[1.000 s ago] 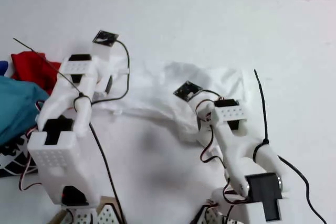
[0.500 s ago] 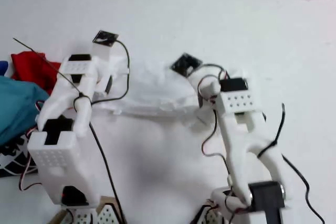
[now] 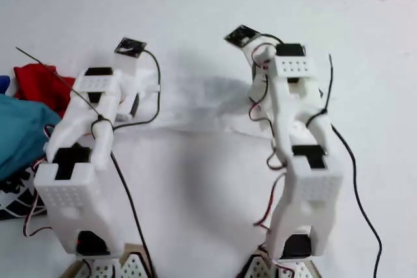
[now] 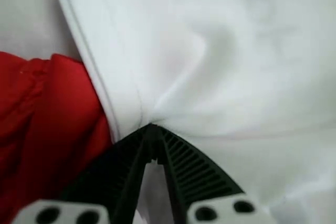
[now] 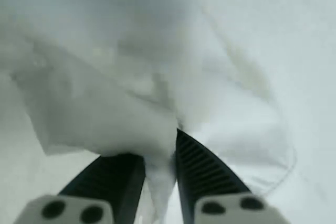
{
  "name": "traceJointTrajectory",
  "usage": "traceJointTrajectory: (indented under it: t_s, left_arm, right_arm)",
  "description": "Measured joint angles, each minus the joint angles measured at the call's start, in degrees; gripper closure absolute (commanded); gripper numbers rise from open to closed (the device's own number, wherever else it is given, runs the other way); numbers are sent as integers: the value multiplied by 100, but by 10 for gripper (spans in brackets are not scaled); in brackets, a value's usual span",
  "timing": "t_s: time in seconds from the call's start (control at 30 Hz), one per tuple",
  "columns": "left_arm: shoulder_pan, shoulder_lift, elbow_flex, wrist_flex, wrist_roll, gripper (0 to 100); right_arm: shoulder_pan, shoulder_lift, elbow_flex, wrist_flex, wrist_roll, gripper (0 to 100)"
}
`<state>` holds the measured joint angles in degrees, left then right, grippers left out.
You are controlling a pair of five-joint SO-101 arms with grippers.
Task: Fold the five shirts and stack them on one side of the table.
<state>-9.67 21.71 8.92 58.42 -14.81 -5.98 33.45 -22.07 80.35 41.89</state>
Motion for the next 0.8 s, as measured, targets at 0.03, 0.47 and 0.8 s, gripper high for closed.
traceJointTrajectory:
  t_s: [0.03,0.47,0.8]
  left_arm:
    - [0,0,0,0,0,973]
    - [0,0,0,0,0,973]
    - [0,0,-9,35,-9,973]
  right_arm:
    - [0,264,-316,141,-79,829]
    - [651,1670,-4123,1310,-2145,865]
    - [413,1609,-4229,1969,-2198,978]
